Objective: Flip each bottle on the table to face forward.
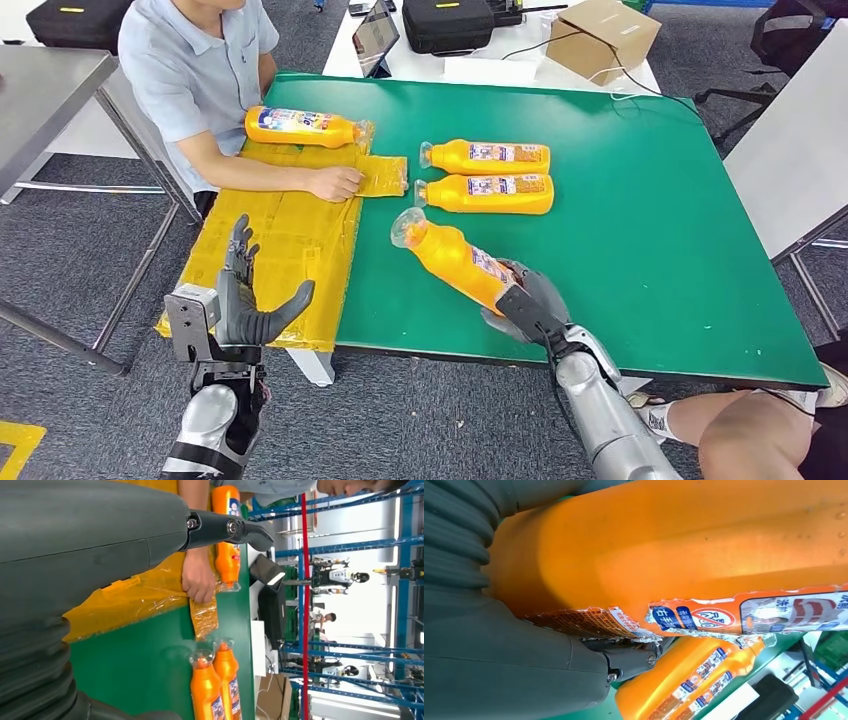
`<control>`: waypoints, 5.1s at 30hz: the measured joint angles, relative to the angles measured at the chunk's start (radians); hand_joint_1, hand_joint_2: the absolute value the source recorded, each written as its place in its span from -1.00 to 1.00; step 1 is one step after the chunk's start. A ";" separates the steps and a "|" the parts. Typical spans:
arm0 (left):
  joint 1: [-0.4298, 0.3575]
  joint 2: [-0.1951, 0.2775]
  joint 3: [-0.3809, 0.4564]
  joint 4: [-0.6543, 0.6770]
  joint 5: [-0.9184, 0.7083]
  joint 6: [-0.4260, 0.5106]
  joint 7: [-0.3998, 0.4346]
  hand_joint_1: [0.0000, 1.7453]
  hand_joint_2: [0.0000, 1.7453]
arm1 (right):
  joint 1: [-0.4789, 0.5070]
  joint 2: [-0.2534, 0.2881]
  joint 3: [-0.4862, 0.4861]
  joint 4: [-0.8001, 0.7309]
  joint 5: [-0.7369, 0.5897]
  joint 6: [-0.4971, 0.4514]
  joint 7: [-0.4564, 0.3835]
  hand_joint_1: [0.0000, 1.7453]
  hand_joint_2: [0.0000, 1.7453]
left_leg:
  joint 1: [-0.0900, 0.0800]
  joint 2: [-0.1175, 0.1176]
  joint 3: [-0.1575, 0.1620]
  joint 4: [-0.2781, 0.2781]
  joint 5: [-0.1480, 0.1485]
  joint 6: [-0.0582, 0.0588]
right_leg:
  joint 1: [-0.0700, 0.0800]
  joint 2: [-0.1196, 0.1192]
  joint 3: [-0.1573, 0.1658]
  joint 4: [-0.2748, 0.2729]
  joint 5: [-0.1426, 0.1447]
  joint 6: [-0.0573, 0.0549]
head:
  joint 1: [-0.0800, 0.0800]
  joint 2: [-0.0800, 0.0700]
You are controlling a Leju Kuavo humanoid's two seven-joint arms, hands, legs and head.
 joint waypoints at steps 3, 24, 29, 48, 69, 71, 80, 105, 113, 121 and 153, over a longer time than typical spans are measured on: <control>-0.002 -0.001 -0.002 0.006 0.023 -0.010 0.017 -1.00 1.00 | 0.018 0.004 -0.001 -0.033 -0.024 -0.015 -0.025 1.00 1.00 | 0.000 0.000 -0.002 0.000 0.000 0.000 | 0.000 0.000 -0.002 0.000 0.000 0.000 | 0.000 0.000; -0.038 -0.018 -0.191 0.091 0.166 -0.335 0.045 -1.00 1.00 | 0.059 0.182 0.258 -0.264 -0.098 -0.176 -0.188 1.00 1.00 | 0.000 0.000 -0.005 0.000 0.000 0.000 | 0.000 0.000 -0.006 0.000 0.000 0.000 | 0.000 0.000; -0.044 -0.019 -0.190 0.099 0.204 -0.339 0.020 -1.00 1.00 | 0.045 0.186 0.286 -0.246 -0.101 -0.143 -0.172 1.00 1.00 | 0.000 0.001 -0.006 0.000 0.000 0.000 | 0.000 0.000 -0.006 0.000 0.000 0.000 | 0.000 0.000; -0.002 -0.035 -0.131 0.015 0.348 -0.326 -0.049 -1.00 1.00 | -0.067 0.243 0.455 -0.022 -0.050 -0.032 -0.060 1.00 1.00 | 0.000 0.001 -0.006 0.000 0.000 0.000 | 0.000 0.000 -0.008 0.001 0.000 0.000 | 0.000 0.000; -0.239 0.008 -0.063 0.241 0.228 -0.125 0.090 1.00 1.00 | -0.072 0.244 0.505 0.043 -0.004 -0.170 -0.043 -1.00 -1.00 | 0.000 0.000 -0.007 0.000 0.002 -0.001 | 0.000 -0.001 -0.008 0.002 0.000 0.000 | 0.001 0.000; -0.289 0.022 -0.058 0.302 0.151 -0.079 0.095 1.00 1.00 | -0.071 0.238 0.505 0.047 0.013 -0.198 -0.037 -1.00 -1.00 | 0.000 0.000 -0.007 0.000 0.002 -0.001 | 0.000 0.000 -0.008 0.002 0.001 0.000 | 0.001 0.000; -0.311 0.029 -0.052 0.331 0.119 -0.060 0.099 1.00 1.00 | -0.070 0.236 0.506 0.048 0.024 -0.207 -0.039 -1.00 -1.00 | 0.000 0.001 -0.007 0.000 0.002 -0.001 | 0.000 0.000 -0.008 0.002 0.001 0.000 | 0.001 0.000; -0.642 0.214 -0.319 1.033 -0.976 0.057 0.159 -1.00 1.00 | 0.022 0.209 0.480 0.032 0.131 -0.245 -0.063 -1.00 -1.00 | 0.001 0.001 -0.008 0.000 0.003 -0.003 | 0.000 0.000 -0.009 0.003 0.003 -0.003 | 0.000 0.000; -0.642 0.197 -0.214 1.031 -0.737 -0.182 0.023 -1.00 1.00 | 0.019 0.210 0.480 0.035 0.103 -0.249 -0.093 -1.00 -1.00 | 0.001 0.000 -0.004 0.000 0.003 -0.003 | 0.000 -0.001 -0.005 0.002 0.003 -0.003 | 0.000 0.000; -0.642 0.189 -0.087 1.005 -0.538 -0.394 -0.047 -1.00 1.00 | -0.001 0.217 0.480 0.069 0.072 -0.266 -0.127 -1.00 -1.00 | 0.001 0.000 -0.003 0.000 0.005 -0.004 | 0.001 -0.001 -0.004 0.003 0.003 -0.003 | 0.000 0.000; -0.034 0.042 0.180 -0.079 0.190 -0.092 -0.094 -1.00 1.00 | 0.232 0.091 0.304 -0.330 0.663 -0.641 0.264 -1.00 1.00 | 0.000 0.000 -0.010 0.000 0.001 -0.002 | 0.000 0.000 -0.011 0.000 -0.001 0.000 | 0.000 0.000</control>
